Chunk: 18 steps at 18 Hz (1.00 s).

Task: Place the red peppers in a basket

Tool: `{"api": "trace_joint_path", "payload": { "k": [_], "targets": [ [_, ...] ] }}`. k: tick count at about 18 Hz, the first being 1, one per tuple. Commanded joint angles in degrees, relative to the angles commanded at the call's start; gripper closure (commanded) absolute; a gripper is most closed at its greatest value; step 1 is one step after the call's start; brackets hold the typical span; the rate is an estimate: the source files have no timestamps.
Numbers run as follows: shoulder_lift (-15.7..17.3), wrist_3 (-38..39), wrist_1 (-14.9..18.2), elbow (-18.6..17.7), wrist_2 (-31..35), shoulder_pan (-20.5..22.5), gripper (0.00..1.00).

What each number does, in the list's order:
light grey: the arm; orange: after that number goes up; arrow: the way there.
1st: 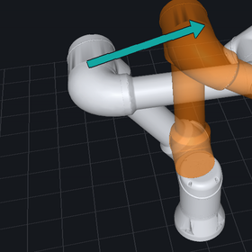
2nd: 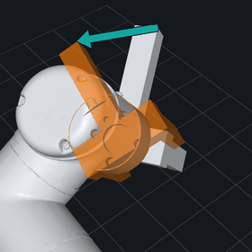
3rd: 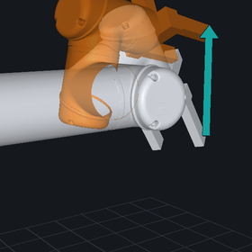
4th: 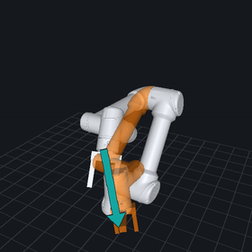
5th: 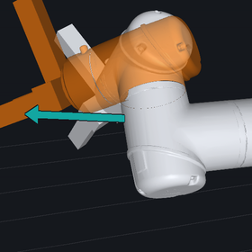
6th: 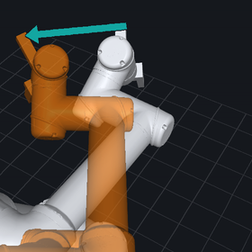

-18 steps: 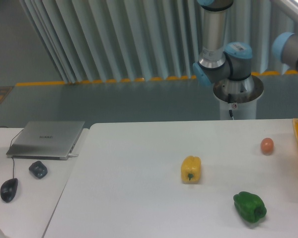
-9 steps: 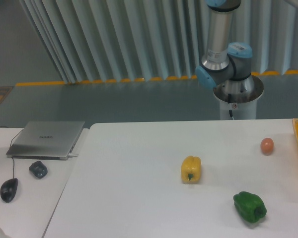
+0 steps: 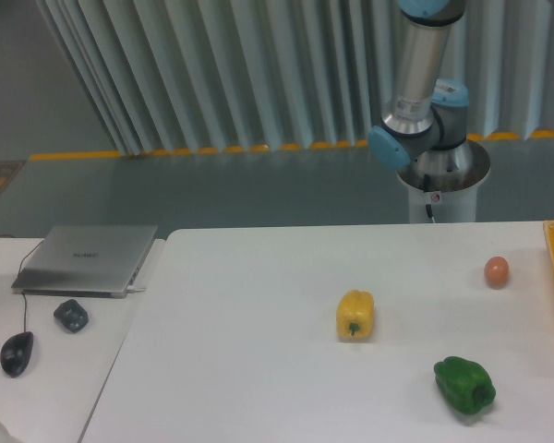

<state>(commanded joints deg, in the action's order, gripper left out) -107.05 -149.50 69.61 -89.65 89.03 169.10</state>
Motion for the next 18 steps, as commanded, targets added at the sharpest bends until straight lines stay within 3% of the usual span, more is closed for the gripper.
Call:
{"api": "trace_joint_path", "payload": {
  "k": [2, 5, 13, 18],
  "targets": [
    [-0.1, 0.9, 0.0, 0.0, 0.1, 0.0, 0.0],
    [0.2, 8.1, 0.1, 0.3, -0.4, -0.2, 0.0],
    [0.8, 9.0, 0.3, 0.1, -0.6, -0.8, 0.0],
    [2.2, 17.8, 1.2, -0.1, -1.8, -4.0, 0.0]
  ]
}}
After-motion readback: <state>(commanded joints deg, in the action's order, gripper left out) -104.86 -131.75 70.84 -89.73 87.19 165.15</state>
